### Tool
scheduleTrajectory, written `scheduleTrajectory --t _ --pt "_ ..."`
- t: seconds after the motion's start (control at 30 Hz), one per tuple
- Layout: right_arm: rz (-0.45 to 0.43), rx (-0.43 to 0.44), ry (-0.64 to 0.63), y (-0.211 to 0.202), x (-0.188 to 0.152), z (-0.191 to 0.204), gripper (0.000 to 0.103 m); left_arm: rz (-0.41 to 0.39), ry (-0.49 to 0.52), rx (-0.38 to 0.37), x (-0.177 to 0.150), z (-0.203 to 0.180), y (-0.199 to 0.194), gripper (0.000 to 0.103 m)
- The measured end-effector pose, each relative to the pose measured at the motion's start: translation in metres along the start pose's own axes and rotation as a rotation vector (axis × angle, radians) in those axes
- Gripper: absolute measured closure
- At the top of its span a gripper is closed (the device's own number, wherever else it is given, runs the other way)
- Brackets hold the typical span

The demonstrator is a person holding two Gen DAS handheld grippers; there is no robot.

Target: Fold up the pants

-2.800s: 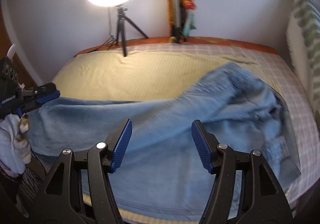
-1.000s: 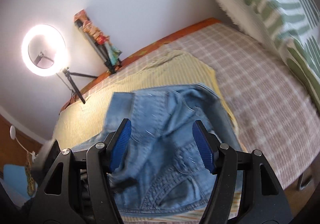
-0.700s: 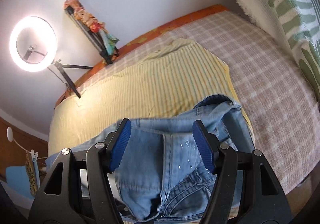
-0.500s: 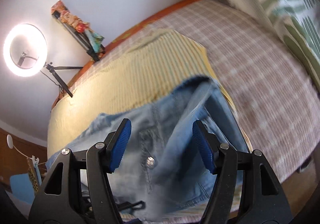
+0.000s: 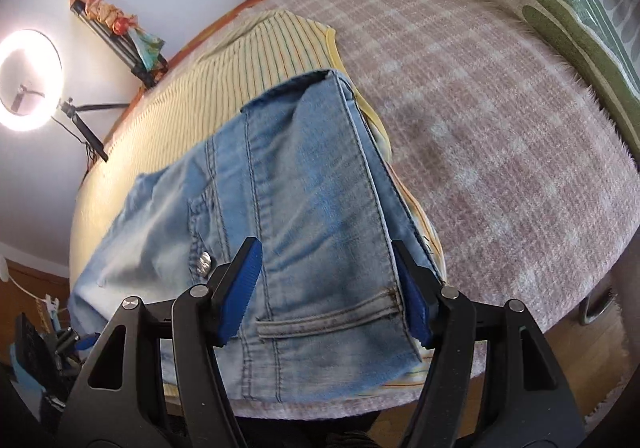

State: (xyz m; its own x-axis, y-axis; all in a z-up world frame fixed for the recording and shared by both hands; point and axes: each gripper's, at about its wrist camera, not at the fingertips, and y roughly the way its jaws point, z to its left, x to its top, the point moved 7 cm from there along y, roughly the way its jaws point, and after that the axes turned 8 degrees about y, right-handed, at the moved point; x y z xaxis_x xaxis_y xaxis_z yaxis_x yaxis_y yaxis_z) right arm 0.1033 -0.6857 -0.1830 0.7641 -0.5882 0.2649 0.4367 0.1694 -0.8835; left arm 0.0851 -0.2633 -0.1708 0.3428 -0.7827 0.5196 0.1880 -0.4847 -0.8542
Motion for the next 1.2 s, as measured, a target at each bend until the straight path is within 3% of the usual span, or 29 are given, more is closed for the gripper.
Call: scheduleTrajectory --t 0.07,0.13,0.2,0.23,0.3,0.33,0.4,0.47,0.5,0.77,0.9,1.07,1.2 --pt "0.016 -0.005 -0.008 0.001 -0.004 -0.004 0.036 0.038 -0.008 0.017 -0.016 0.002 0.002 0.076" --pt "0.022 -0.018 -0.022 0.003 -0.007 -0.004 0.036 0.055 -0.015 0.038 -0.025 0.005 0.006 0.065" --pt "0.022 -0.034 -0.04 0.005 -0.009 -0.001 0.041 0.041 -0.024 0.045 -0.025 0.008 0.008 0.065" --pt "0.02 -0.029 -0.052 0.006 -0.009 0.002 0.049 0.029 -0.027 0.057 -0.022 0.008 0.01 0.065" --pt "0.023 -0.034 -0.065 0.008 -0.008 0.008 0.088 0.017 -0.02 0.074 -0.016 0.008 0.016 0.065" --pt "0.017 -0.043 -0.07 0.008 -0.006 0.011 0.092 0.02 -0.005 0.077 -0.015 0.006 0.022 0.065" --pt "-0.004 -0.061 -0.096 0.006 0.0 0.016 0.096 0.025 0.019 0.082 -0.017 0.005 0.029 0.065" --pt "-0.024 -0.082 -0.131 0.002 0.006 0.02 0.097 -0.001 0.064 0.096 -0.014 0.002 0.031 0.08" --pt "-0.039 -0.095 -0.144 -0.002 0.009 0.022 0.097 -0.007 0.081 0.095 -0.013 0.0 0.031 0.093" --pt "-0.137 -0.118 -0.186 -0.033 0.044 0.033 0.098 -0.069 0.018 0.046 -0.007 0.002 0.009 0.098" --pt "-0.187 -0.122 -0.231 -0.042 0.049 0.04 0.098 -0.102 0.049 0.017 -0.006 -0.014 -0.005 0.102" --pt "-0.128 -0.217 -0.232 -0.004 0.031 0.011 0.098 -0.022 0.09 0.009 -0.023 -0.029 0.017 0.102" --pt "-0.114 -0.205 -0.193 0.004 0.026 -0.002 0.098 -0.079 0.073 0.023 -0.013 -0.029 0.007 0.099"
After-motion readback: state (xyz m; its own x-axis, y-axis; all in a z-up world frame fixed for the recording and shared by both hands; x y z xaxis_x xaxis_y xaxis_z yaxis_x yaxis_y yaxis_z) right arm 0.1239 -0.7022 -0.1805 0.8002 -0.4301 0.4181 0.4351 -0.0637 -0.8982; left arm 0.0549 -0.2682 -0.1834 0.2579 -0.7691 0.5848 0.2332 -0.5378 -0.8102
